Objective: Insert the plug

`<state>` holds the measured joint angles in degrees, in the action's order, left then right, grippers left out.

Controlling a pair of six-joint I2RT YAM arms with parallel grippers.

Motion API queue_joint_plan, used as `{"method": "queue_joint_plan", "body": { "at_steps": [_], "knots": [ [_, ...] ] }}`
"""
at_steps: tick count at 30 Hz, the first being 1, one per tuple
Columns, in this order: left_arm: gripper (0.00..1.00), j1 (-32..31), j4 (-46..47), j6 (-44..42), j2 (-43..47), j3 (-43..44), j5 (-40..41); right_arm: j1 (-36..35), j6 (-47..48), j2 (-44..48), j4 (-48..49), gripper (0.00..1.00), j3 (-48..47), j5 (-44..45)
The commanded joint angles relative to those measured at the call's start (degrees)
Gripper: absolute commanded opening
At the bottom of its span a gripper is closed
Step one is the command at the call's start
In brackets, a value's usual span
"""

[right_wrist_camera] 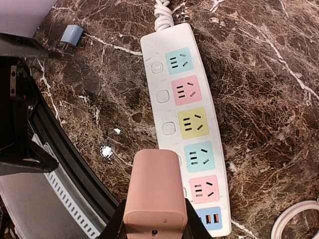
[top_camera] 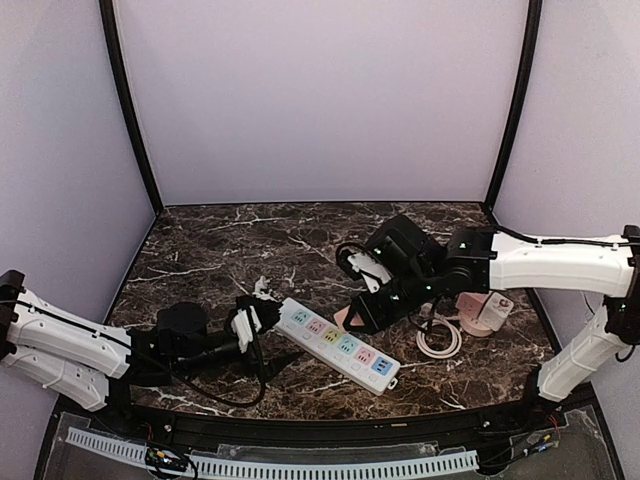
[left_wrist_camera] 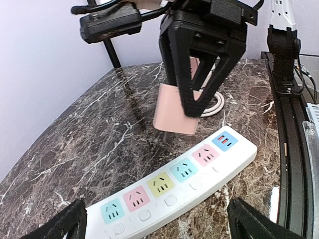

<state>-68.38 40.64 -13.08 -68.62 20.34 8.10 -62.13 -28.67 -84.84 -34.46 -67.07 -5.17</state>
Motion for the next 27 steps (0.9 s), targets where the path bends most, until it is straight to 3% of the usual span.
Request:
{"method": "queue_joint_plan", "body": {
  "at_steps": [1, 14, 21, 27],
  "knots": [
    [0.99, -0.18, 1.79, 0.85, 1.33, -1.16, 6.69, 0.14, 7.08, 1.35, -3.74, 0.0, -2.19, 1.58],
    [0.99, 0.26, 2.93, 1.42, 4.45, -3.57, 20.99, 0.03, 17.06, -1.3, -14.07, 0.0, -3.24, 3.52],
    [0.99, 1.97, 0.72, 3.85, 4.63, -3.15, 24.02, 0.02, 20.38, -4.36, -15.58, 0.0, -3.34, 3.43],
    [0.99, 7.99, -2.63, 10.55, 5.62, -3.26, 21.0, -0.08, 21.4, -6.12, -16.45, 0.0, -3.42, 3.47]
  ]
}}
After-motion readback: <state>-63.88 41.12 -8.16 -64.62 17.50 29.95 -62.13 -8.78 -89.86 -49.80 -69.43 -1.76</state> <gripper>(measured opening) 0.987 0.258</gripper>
